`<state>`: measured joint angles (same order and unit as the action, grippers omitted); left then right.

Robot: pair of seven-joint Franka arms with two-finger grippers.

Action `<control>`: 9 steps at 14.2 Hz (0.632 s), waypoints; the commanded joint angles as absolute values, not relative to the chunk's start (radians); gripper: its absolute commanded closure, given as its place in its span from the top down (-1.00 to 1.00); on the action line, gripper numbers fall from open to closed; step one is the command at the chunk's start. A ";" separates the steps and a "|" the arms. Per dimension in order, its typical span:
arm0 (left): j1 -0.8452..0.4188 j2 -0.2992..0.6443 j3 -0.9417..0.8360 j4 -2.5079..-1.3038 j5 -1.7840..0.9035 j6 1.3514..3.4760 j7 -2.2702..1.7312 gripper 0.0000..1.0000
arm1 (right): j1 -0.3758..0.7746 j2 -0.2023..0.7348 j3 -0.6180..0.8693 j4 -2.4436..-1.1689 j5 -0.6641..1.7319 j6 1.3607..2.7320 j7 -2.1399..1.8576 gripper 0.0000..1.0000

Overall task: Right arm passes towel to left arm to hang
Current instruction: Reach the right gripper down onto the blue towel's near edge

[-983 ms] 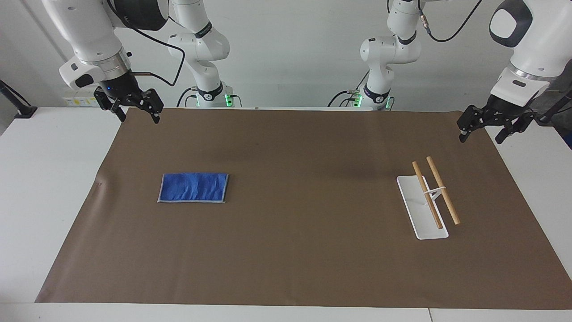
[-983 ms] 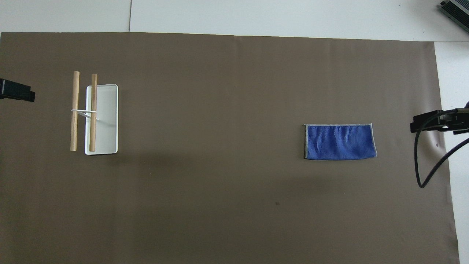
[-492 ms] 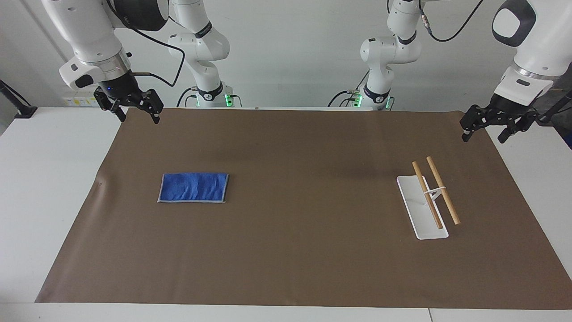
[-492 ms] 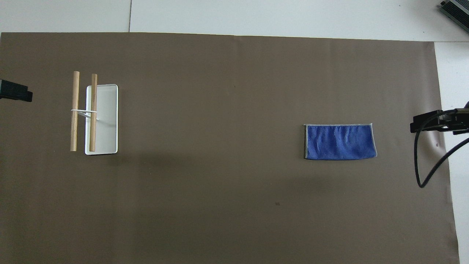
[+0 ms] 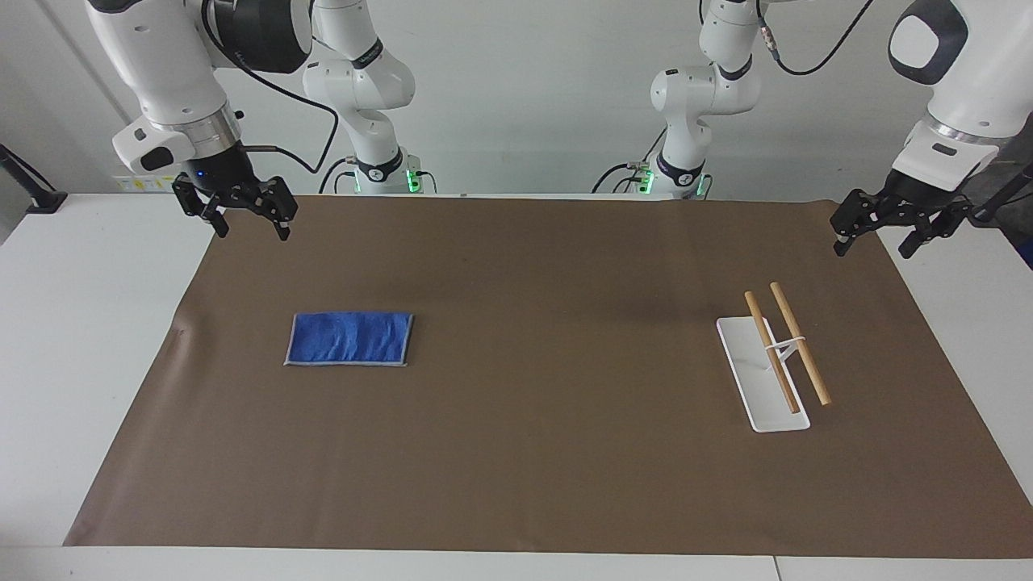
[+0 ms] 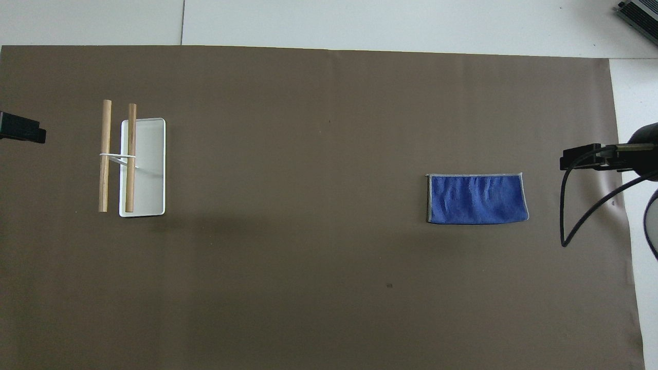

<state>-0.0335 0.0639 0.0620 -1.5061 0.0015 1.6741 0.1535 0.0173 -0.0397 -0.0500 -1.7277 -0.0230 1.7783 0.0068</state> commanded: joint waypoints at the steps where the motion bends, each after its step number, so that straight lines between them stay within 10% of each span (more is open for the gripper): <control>1: -0.031 0.018 0.061 -1.569 -0.012 1.678 0.163 1.00 | 0.040 -0.025 -0.043 -1.822 -0.014 1.920 0.029 1.00; 9: -0.040 0.005 0.061 -1.589 -0.012 1.689 0.115 1.00 | 0.057 0.069 -0.043 -2.089 0.000 2.294 0.011 1.00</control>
<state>-0.0346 0.0398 0.0578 -1.5492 0.0015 1.6738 0.1278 0.0612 0.0836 -0.0490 -1.9767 -0.0202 2.1902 0.0080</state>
